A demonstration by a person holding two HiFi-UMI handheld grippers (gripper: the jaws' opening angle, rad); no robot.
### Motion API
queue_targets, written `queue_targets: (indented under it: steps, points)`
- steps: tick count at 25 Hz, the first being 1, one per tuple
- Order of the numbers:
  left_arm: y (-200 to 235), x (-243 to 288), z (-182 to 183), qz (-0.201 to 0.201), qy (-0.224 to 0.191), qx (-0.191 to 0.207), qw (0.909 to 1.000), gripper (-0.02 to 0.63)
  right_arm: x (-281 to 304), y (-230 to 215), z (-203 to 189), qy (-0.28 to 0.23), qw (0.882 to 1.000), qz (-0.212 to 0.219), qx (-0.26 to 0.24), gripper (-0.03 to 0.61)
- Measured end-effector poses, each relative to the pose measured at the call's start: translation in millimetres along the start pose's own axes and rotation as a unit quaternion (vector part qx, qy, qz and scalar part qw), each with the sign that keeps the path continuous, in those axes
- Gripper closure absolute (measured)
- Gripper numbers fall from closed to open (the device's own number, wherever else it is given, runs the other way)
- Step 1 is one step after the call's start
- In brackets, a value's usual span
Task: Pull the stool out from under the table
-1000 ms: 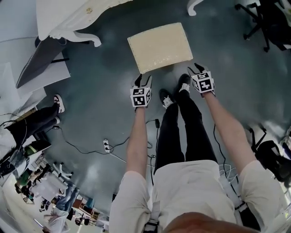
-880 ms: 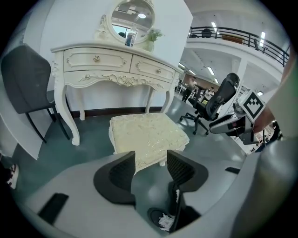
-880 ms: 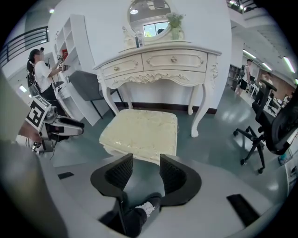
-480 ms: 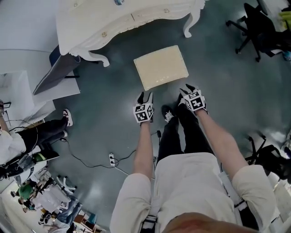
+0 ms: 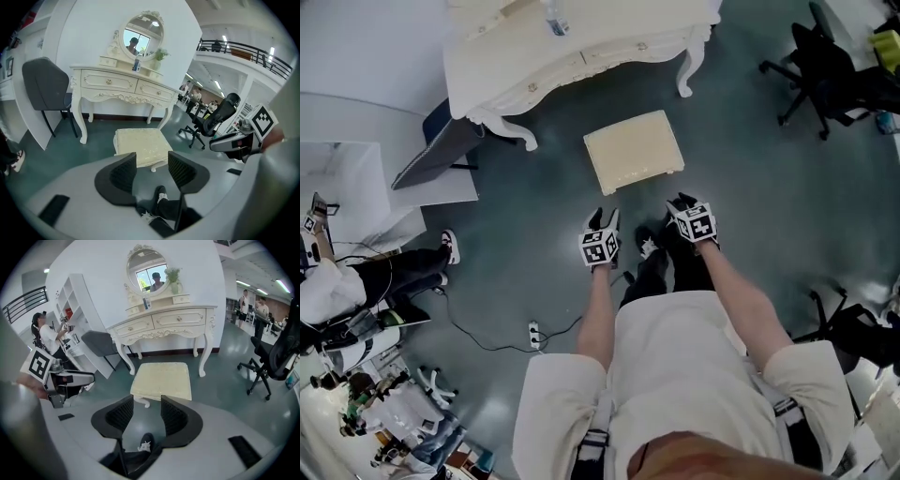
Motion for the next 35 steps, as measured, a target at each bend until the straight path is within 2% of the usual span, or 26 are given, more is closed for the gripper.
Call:
queue_targets:
  steps: [3, 7, 14, 19, 22, 28, 31, 35]
  points:
    - [-9, -23, 0, 0.002, -0.001, 0.000, 1.0000, 0.396, -16, 10, 2, -0.015, 1.000, 0.007, 0.004, 0.370]
    - [-16, -48, -1, -0.002, 0.005, -0.002, 1.0000, 0.396, -31, 28, 4, -0.023, 0.998, 0.044, 0.036, 0.368]
    - [-30, -66, 36, -0.003, -0.007, 0.004, 1.0000, 0.396, -56, 44, 35, -0.044, 0.997, 0.062, 0.026, 0.368]
    - [-48, -70, 61, -0.010, -0.026, 0.006, 0.9996, 0.396, -68, 57, 30, -0.058, 0.996, 0.062, 0.033, 0.368]
    - [-57, -75, 68, -0.013, -0.040, 0.011, 0.9991, 0.397, -64, 69, 22, -0.048, 0.996, 0.071, 0.024, 0.368]
    - [-81, -76, 61, -0.049, -0.023, 0.072, 0.9960, 0.397, -72, 61, 36, -0.060, 0.996, 0.068, 0.005, 0.368]
    - [-81, -68, 63, -0.051, -0.034, 0.070, 0.9957, 0.397, -75, 52, 39, -0.077, 0.995, 0.059, -0.009, 0.368]
    - [-69, -68, 69, -0.036, -0.051, 0.062, 0.9961, 0.399, -74, 47, 41, -0.097, 0.994, 0.046, -0.017, 0.408]
Point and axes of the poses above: the fingertips, and each gripper's own axes: x forward along the fingers, y to its left, z out of its top, the point moved 9 cm from there along -x, backward along the fingers, and after that the axes turned 1 degree about -z, right-handed, at the moved point
